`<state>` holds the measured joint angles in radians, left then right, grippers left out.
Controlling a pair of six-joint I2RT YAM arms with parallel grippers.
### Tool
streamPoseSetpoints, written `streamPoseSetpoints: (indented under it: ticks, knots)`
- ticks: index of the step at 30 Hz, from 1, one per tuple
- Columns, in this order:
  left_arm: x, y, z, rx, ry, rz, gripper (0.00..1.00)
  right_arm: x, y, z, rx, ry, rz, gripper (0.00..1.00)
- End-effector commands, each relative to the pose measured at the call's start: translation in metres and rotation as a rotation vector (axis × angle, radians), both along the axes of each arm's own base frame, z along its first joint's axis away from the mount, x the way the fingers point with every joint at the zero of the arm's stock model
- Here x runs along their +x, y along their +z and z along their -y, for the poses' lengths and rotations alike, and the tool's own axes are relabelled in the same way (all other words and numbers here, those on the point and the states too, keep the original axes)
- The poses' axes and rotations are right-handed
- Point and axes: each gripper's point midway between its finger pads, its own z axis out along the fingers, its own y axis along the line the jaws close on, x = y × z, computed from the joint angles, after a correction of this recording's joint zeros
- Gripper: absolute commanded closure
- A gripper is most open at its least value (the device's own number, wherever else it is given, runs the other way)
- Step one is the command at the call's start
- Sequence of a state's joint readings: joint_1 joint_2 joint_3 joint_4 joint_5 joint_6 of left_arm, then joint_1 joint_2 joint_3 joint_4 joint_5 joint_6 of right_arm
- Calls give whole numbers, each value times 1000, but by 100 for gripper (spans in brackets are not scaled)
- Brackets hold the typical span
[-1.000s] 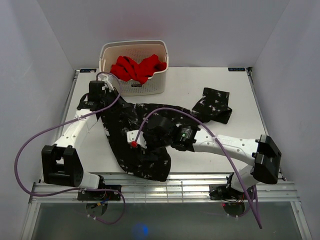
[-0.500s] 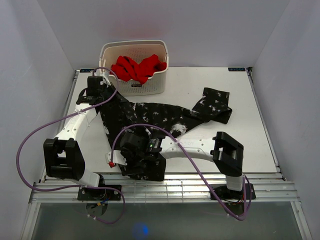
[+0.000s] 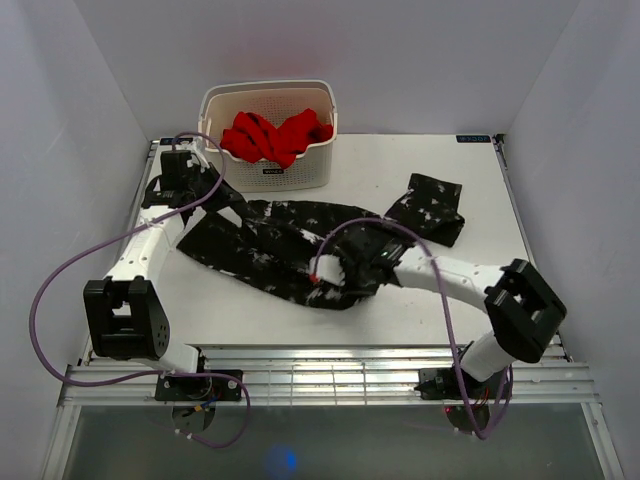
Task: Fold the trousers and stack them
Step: Flatten the trousers out
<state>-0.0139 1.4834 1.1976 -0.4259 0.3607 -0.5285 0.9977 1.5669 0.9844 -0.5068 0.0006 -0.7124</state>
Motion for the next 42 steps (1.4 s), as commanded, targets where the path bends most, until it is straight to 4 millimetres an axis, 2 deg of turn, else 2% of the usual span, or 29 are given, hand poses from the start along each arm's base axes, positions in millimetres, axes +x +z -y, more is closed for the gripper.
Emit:
streamPoseSetpoints:
  ticks: [1,3,4,6,8,9,12,14,15,16,17,18,19,20,22,23,24,26,27,28,29,30,33,35,37,40,41,42]
  knots:
    - [4,50,-2,14,-37,153,100,72,25,91,-106,-211,156,64]
    - [0,47,4,-6,-64,142,100,101,43,120,-101,-300,202,64]
    - [-3,42,6,-17,-71,126,100,109,52,127,-105,-304,235,64]
    - [-7,34,12,-49,-98,98,100,129,77,130,-61,-340,284,63]
    - [-10,26,17,-80,-113,69,100,134,93,116,18,-343,269,61]
    - [-11,25,20,-89,-123,62,100,135,114,102,74,-334,254,60]
    - [-12,24,21,-97,-117,66,100,112,142,45,262,-262,126,52]
    - [-11,24,19,-88,-106,70,100,94,149,14,334,-193,95,41]
    - [-11,24,19,-85,-105,72,100,72,145,-7,343,-131,87,36]
    - [-10,23,18,-82,-101,71,100,70,149,-23,374,-99,127,30]
    - [-9,21,18,-83,-97,65,100,61,148,-36,378,-64,138,29]
    - [-9,21,18,-84,-92,63,100,40,143,-58,375,7,129,29]
    - [-8,20,17,-85,-90,61,100,33,144,-71,388,34,125,28]
    - [-7,18,17,-87,-86,53,100,18,137,-91,390,75,96,29]
    - [-5,18,18,-93,-83,50,100,7,130,-111,388,112,69,29]
    - [-4,16,18,-95,-80,45,100,-1,132,-128,410,143,74,30]
    - [-2,14,18,-98,-79,38,100,-1,114,-138,384,150,64,30]
    - [-1,14,19,-104,-82,38,100,0,106,-161,405,167,90,30]
    - [0,12,20,-109,-84,35,100,4,81,-169,363,164,72,30]
    - [1,12,20,-112,-86,34,100,7,73,-176,353,160,71,30]
    - [1,12,20,-112,-86,33,100,13,78,-189,370,159,83,30]
    - [2,12,20,-111,-87,35,100,16,56,-196,336,156,66,29]
    - [1,11,20,-106,-89,38,100,23,44,-219,352,136,38,29]
    - [0,10,19,-102,-86,38,100,25,40,-229,368,116,20,29]
    - [0,9,18,-97,-82,38,100,28,24,-236,349,105,3,30]
    - [-1,8,15,-85,-74,41,100,29,-6,-229,288,99,-17,43]
    - [0,6,13,-79,-68,38,100,30,-14,-221,258,96,-27,55]
    - [1,5,10,-62,-62,39,100,30,-14,-215,244,95,-31,61]
